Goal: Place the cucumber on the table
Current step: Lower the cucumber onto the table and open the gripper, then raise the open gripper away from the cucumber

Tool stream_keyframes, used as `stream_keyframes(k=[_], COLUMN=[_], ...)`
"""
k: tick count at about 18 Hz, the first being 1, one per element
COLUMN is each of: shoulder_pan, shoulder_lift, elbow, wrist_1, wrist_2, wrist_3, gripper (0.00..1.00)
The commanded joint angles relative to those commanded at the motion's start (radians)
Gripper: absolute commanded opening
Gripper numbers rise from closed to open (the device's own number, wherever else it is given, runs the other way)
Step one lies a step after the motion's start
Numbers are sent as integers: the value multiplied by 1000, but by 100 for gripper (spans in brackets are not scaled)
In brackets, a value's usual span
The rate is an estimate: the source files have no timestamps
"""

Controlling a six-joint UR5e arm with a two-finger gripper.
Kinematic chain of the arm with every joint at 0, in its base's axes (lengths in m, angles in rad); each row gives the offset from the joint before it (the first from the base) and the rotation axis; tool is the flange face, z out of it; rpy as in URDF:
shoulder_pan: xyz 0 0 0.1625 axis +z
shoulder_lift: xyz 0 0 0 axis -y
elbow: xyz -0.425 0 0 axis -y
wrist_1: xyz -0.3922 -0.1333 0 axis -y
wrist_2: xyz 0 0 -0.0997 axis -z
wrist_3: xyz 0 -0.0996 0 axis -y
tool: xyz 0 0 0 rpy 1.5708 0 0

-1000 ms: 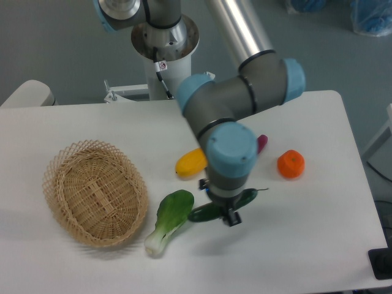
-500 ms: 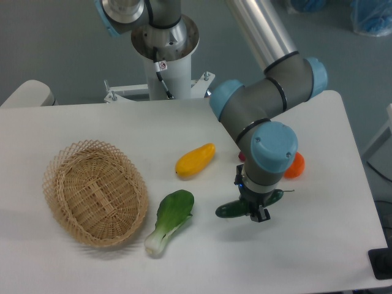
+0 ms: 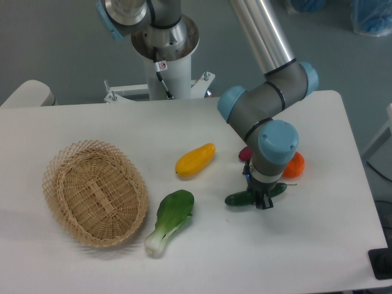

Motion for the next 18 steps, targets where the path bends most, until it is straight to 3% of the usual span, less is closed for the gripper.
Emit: stream_keyframes(k=[1, 2, 3, 9, 12, 18], shoulder_pan=[-3, -8, -11, -18, -28, -95], shoulder_lift=[2, 5, 6, 20, 26, 20], elbow=[8, 11, 17, 48, 96, 287], wrist_1=[-9, -11, -11, -17, -32, -207], wrist_2=[-2, 2, -3, -8, -9, -9], wrist_3=[-3, -9, -20, -60, -60, -80], gripper=[87, 96, 98, 100, 100, 100])
